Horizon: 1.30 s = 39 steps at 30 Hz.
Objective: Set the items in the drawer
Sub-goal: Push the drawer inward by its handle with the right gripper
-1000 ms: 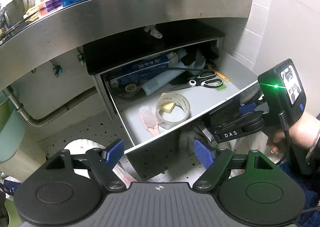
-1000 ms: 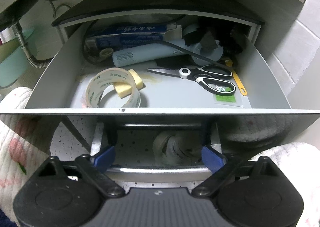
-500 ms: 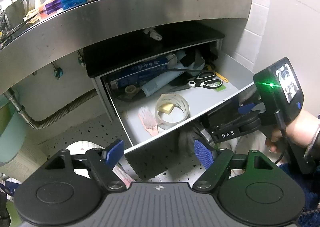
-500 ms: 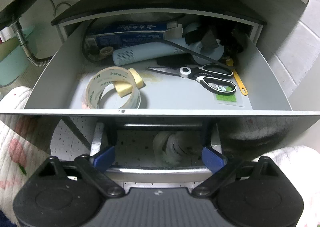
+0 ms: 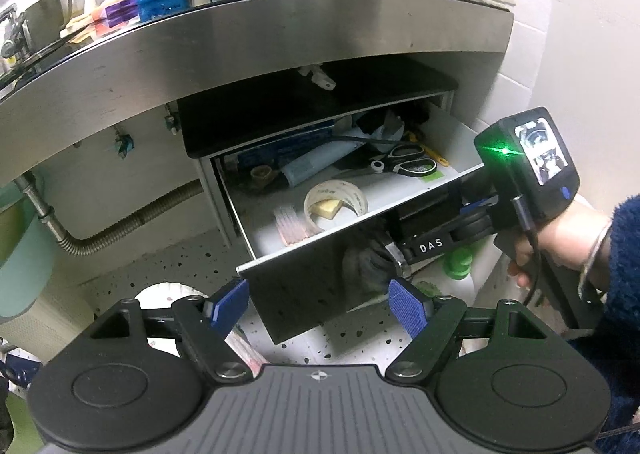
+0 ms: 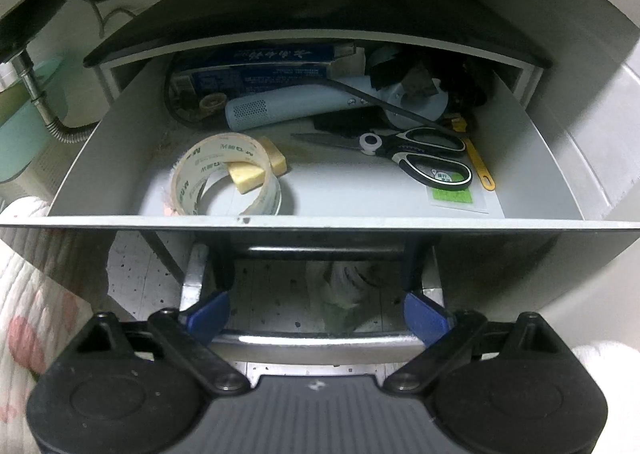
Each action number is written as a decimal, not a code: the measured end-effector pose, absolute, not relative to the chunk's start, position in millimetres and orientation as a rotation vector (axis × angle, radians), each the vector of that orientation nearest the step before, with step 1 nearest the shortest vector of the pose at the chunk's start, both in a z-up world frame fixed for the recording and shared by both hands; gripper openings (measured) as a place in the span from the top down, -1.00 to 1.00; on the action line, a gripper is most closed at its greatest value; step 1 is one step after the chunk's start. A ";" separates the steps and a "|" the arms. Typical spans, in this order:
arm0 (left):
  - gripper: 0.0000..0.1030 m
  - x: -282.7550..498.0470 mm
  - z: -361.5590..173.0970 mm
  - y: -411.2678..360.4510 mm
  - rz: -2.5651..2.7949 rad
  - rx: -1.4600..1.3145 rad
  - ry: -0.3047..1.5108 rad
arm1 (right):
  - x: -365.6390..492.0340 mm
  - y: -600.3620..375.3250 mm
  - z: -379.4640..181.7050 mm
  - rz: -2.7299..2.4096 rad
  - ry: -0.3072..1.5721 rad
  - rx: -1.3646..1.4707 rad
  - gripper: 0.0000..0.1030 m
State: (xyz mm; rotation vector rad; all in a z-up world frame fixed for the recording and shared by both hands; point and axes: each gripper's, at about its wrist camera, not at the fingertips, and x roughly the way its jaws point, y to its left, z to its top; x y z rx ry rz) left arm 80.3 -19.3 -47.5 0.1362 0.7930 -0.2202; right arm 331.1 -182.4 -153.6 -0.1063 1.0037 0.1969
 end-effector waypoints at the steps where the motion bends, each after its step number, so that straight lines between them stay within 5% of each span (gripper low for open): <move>1: -0.49 79.9 -47.6 -18.6 -0.221 0.131 0.793 | 330.7 -182.6 -153.5 0.197 1.005 -0.107 -0.84; 39: -0.49 74.7 -46.5 -6.3 -0.158 0.078 0.770 | 332.0 -181.7 -151.0 0.190 1.055 -0.111 -0.85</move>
